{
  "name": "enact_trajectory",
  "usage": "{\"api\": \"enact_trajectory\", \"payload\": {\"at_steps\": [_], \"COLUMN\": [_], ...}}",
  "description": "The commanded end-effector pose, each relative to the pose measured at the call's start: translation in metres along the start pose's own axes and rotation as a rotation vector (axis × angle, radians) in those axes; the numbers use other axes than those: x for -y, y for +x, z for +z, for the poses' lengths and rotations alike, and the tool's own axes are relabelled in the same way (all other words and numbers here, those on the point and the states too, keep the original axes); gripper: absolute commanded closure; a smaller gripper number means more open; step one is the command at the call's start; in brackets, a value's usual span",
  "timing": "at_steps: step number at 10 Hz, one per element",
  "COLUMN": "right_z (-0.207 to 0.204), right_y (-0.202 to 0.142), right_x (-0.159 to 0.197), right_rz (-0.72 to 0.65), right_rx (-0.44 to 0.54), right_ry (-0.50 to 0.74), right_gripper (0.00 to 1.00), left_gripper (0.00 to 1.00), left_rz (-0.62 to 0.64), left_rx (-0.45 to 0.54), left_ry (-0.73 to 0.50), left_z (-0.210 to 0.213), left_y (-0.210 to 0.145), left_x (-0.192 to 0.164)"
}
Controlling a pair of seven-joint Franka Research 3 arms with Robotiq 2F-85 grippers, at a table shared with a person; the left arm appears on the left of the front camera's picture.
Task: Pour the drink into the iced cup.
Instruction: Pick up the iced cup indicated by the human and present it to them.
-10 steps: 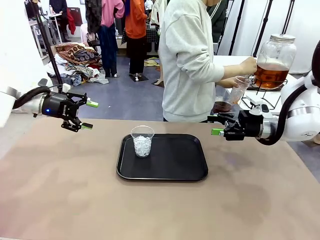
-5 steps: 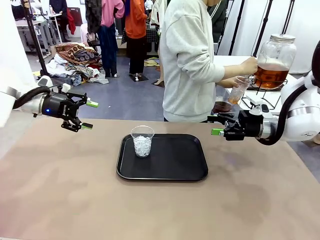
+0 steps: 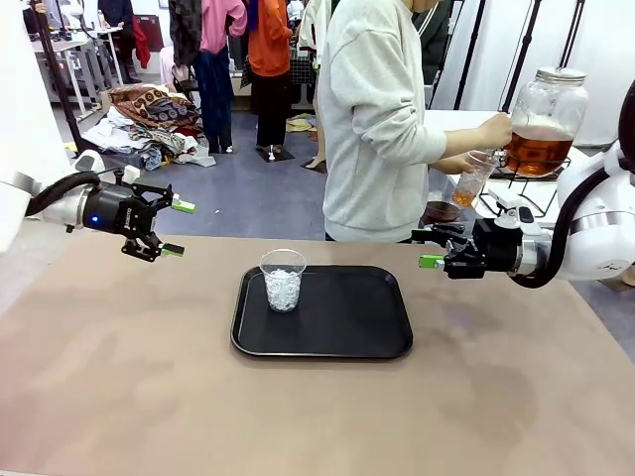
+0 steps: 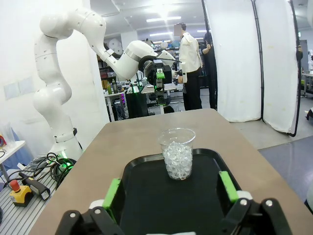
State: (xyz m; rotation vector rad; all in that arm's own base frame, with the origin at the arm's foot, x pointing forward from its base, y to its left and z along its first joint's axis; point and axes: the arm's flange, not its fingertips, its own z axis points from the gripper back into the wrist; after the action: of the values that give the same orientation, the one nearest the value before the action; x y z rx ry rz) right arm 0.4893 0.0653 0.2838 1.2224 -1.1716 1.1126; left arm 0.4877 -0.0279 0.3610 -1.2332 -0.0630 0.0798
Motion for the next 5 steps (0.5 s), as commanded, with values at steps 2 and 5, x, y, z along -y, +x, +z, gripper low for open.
{"api": "enact_trajectory", "payload": {"at_steps": [2, 5], "right_z": [0.0003, 0.0003], "right_y": [0.0018, 0.0018], "right_x": [0.0012, 0.0012], "right_rz": [0.005, 0.005], "right_rx": [-0.001, -0.001], "right_ry": [-0.002, -0.002], "right_gripper": [0.00, 0.00], "left_gripper": [0.00, 0.00], "left_rz": [0.014, 0.014], "left_rx": [-0.007, -0.007], "left_ry": [0.009, 0.009], "left_z": [0.0008, 0.0008], "left_y": [-0.0005, -0.0005], "left_x": [0.0011, 0.0011]}}
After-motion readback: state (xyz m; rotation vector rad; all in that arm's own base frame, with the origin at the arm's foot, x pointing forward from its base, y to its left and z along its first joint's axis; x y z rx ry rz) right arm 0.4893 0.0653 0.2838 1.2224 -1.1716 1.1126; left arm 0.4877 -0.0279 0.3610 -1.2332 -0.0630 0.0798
